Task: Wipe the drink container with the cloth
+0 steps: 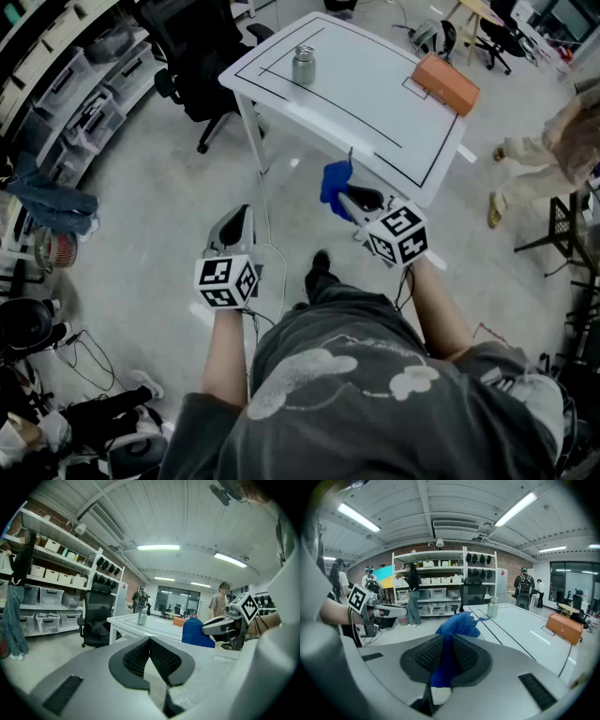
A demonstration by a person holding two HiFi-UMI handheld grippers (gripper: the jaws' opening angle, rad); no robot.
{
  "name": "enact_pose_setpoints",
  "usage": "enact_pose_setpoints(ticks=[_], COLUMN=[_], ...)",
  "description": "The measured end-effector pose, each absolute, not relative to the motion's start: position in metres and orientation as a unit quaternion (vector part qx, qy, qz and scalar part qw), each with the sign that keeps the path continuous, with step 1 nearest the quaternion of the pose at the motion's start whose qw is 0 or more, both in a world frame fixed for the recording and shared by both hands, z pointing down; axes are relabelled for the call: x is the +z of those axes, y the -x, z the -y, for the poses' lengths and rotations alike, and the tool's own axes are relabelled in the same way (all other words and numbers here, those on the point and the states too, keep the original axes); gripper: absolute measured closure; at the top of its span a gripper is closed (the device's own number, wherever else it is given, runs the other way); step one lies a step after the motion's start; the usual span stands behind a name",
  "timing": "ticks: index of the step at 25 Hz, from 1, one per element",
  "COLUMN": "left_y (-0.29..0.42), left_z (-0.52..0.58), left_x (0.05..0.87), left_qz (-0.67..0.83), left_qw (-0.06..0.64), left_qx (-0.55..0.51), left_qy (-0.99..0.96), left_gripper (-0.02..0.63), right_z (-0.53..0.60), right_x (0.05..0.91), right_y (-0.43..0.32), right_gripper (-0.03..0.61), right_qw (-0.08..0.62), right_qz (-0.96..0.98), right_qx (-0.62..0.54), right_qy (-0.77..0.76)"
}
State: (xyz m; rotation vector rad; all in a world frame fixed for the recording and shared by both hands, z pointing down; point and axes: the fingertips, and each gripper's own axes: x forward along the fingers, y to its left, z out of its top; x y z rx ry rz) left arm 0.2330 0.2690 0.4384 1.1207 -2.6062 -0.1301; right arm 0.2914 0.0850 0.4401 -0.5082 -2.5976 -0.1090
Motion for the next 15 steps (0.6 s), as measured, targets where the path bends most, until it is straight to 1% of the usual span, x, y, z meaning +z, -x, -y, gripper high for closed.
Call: enact_pose_setpoints(ticks=[9, 15], left_y=[-0.247, -0.251], left_z=[-0.289, -0.29], left_x=[0.441, 0.459], left_qz=[0.908, 0.9], left_qw=[0.152, 0.177], left_qx=[-0.042, -0.05], left_qy=[-0.388, -0.395], left_gripper=[0.611, 0.611], right_z=[-0.102, -0.101], right_x=[0.443, 0.454], right_y=[-0.297, -0.304], right_gripper=[0.531, 0.531], right_qw=[0.24, 0.257], right_qz=[0.949, 0.946], right_qx=[-0.061, -0.059], right_qy=[0.194, 0.189])
